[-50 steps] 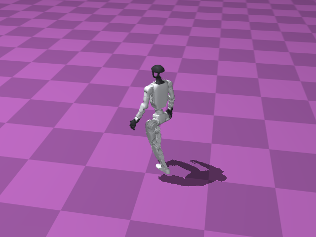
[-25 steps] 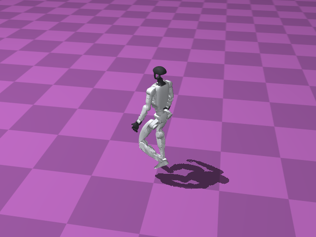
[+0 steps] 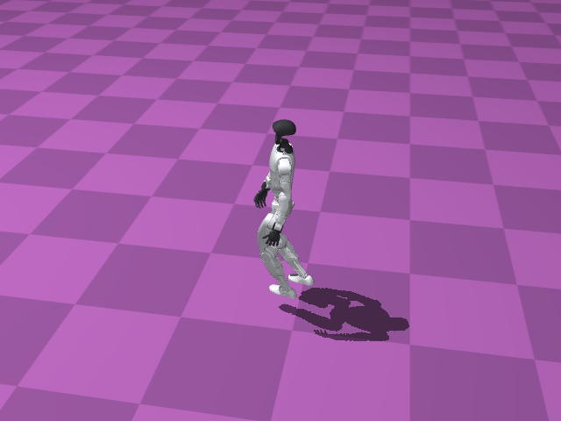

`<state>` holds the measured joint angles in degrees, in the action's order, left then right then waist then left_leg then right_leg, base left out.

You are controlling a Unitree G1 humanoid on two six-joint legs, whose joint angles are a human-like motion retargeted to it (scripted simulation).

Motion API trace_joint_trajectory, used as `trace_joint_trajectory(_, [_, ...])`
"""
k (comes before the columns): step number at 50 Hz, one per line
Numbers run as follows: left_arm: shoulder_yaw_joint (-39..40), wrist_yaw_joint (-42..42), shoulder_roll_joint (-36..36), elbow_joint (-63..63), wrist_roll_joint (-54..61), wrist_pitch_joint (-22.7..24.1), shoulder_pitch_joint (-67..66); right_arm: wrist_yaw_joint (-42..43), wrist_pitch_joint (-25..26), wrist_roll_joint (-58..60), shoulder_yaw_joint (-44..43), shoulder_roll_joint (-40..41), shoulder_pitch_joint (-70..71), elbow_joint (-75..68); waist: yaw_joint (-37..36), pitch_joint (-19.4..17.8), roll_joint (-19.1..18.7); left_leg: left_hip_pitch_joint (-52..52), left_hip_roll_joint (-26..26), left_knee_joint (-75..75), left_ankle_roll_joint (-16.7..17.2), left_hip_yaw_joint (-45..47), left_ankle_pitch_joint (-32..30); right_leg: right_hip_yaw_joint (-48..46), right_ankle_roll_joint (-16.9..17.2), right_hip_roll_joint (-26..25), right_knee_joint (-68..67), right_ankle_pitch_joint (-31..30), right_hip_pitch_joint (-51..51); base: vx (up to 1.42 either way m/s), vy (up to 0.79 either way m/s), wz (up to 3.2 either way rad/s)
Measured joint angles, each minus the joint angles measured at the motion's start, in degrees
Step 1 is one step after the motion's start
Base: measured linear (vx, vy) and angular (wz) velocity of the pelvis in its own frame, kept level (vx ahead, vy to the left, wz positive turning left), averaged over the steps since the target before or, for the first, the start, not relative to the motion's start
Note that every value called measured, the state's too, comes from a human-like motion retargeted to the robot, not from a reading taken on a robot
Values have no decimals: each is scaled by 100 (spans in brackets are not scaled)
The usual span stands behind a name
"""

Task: Walk

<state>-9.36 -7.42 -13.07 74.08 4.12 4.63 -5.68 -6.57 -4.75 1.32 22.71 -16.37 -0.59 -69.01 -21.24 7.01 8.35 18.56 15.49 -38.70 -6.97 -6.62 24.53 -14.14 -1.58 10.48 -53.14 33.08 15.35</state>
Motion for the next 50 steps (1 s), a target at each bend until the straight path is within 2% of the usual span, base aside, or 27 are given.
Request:
trace_joint_trajectory(2, [9,-111,-85,111,-83,-11,167,-117,8,-7,62,44,161,30,-72,-100,281,-347,369,628,60,-548,-333,362,-58,119,-153,144,249,24,9,272])
trace_joint_trajectory(4, [-34,-175,-128,180,-153,-14,274,-176,11,-12,148,106,227,103,-151,-175,396,-478,591,750,145,-1089,-491,786,-83,-3,-191,204,471,21,4,292])
trace_joint_trajectory(10, [-264,-329,-280,275,-318,30,730,-311,-6,-102,319,307,285,350,-91,-328,618,-667,1053,1079,629,-2752,-1117,2454,118,-935,-15,-30,1063,12,-9,342])
trace_joint_trajectory(12, [-371,-383,-326,258,-332,63,923,-350,-6,-170,322,345,258,410,40,-263,625,-657,996,1431,877,-3305,-1404,2983,235,-1330,168,-255,1219,-3,-19,378])
trace_joint_trajectory(13, [-433,-386,-317,223,-340,87,949,-345,-11,-193,340,369,192,423,75,-322,633,-602,1146,1304,959,-3455,-1436,3246,300,-1460,79,-281,1253,-9,-20,381])
trace_joint_trajectory(15, [-548,-433,-336,155,-318,117,1165,-360,-13,-292,320,364,183,453,240,-234,547,-529,958,1689,1247,-3951,-1662,3505,370,-1724,346,-508,1340,-12,-21,380])
trace_joint_trajectory(18, [-752,-432,-276,-1,-308,190,1277,-346,-2,-377,343,394,32,449,327,-389,493,-286,1205,1473,1534,-4000,-1770,3566,353,-1717,151,-478,1443,-18,-15,353])
trace_joint_trajectory(20, [-880,-451,-205,-81,-259,190,1506,-372,17,-467,307,320,79,436,487,-300,242,4,897,1651,1766,-3962,-1912,3198,263,-1683,597,-674,1500,-17,-10,359])
trace_joint_trajectory(23, [-1098,-423,-73,-158,-252,212,1569,-335,38,-523,295,325,-32,427,681,-461,122,544,834,1422,1627,-2752,-1919,2575,223,-1247,459,-630,1609,-20,-1,368])
trace_joint_trajectory(26, [-1239,-379,72,-147,-213,181,1648,-257,56,-564,224,292,-41,435,966,-489,-74,1167,424,1037,1307,-1143,-1632,1763,221,-763,534,-625,1660,-14,6,368])
trace_joint_trajectory(32, [-1219,-317,238,96,-87,78,1622,-44,61,-645,68,282,71,452,1355,-233,-579,1887,-1056,-37,820,1628,-1001,235,180,-231,869,-754,1654,-7,10,294])
trace_joint_trajectory(33, [-1186,-311,241,146,-60,61,1601,-15,59,-652,52,288,101,444,1399,-173,-659,1927,-1336,-210,757,1992,-910,14,164,-194,936,-777,1633,0,10,222])
trace_joint_trajectory(34, [-1120,-306,235,210,-27,50,1606,8,55,-663,55,286,170,410,1402,-92,-830,1957,-1721,-383,722,2270,-790,-237,123,-363,1360,-934,1452,5,9,184])
trace_joint_trajectory(35, [-1036,-302,226,281,10,41,1624,26,49,-675,67,279,259,363,1385,-1,-1046,1983,-2158,-558,700,2506,-655,-501,69,-634,1962,-1159,1191,3,9,172])
trace_joint_trajectory(40, [-898,-190,162,436,115,-4,1484,119,49,-683,-10,332,363,255,1494,131,-1310,1954,-3226,-1348,527,3549,-393,-1312,7,-543,1872,-1067,1082,-1,9,184])
trace_joint_trajectory(45, [-729,-14,103,496,246,0,1464,210,43,-697,-26,328,583,42,1579,118,-1593,1805,-3856,-1674,519,3958,-201,-1911,-47,-842,2453,-1157,526,5,10,150])
trace_joint_trajectory(50, [-649,210,136,487,389,33,1412,321,45,-715,-38,285,721,-122,1593,-2,-1851,1664,-4093,-1757,596,3897,-17,-2271,-92,-1128,2829,-1239,-13,6,13,113])
